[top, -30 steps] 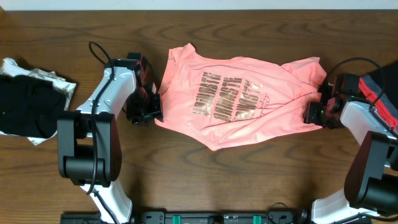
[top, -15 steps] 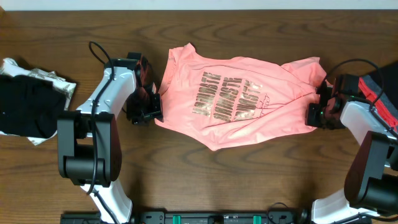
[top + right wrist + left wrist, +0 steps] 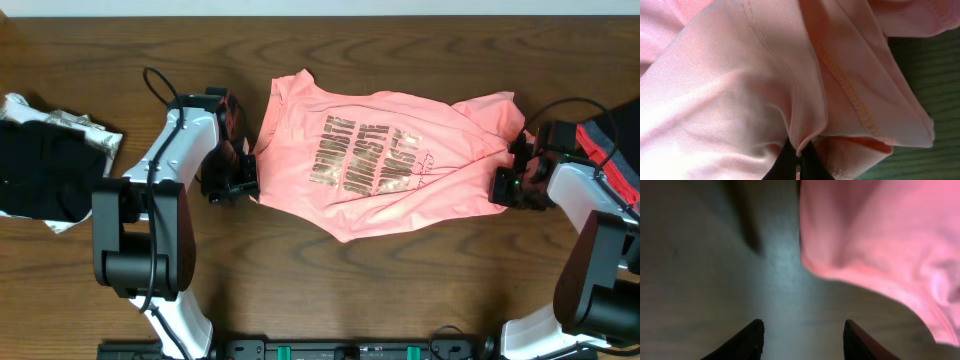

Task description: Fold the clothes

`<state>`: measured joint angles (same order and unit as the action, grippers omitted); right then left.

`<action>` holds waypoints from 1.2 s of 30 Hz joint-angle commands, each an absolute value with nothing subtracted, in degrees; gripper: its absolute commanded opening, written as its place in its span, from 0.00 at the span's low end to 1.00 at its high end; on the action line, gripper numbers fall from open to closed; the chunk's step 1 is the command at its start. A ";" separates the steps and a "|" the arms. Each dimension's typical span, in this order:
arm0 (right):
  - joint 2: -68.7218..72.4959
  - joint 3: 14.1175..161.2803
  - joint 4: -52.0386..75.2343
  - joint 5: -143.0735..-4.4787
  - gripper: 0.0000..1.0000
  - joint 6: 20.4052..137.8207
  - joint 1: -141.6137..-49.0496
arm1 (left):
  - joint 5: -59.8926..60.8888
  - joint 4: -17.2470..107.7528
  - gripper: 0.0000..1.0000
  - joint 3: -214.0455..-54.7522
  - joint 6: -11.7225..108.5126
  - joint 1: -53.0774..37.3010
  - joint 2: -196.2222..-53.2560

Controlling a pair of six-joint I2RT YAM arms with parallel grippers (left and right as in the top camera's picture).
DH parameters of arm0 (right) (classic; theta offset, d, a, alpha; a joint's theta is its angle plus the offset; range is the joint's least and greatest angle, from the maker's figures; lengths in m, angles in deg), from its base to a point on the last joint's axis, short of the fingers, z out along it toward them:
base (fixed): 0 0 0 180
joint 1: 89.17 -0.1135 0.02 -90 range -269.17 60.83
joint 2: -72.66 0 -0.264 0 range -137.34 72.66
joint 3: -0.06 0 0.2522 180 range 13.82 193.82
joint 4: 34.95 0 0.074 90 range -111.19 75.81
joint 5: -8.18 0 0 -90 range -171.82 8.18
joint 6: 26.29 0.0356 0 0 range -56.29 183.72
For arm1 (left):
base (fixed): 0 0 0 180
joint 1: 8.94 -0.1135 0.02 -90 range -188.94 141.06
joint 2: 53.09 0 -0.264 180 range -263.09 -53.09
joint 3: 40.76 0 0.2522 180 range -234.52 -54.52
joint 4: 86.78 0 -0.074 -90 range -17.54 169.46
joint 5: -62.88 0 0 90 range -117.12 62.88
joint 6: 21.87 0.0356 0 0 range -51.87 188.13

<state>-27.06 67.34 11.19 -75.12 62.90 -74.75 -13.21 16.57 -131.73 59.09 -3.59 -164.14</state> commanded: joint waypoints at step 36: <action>-26.49 68.76 10.45 -69.52 0.01 64.53 -74.56 | -2.26 35.71 0.06 -121.31 63.60 -4.16 -159.46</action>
<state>-27.06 67.34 10.71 -73.79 63.33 -74.75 -2.87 36.65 -120.43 61.54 -3.55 -163.13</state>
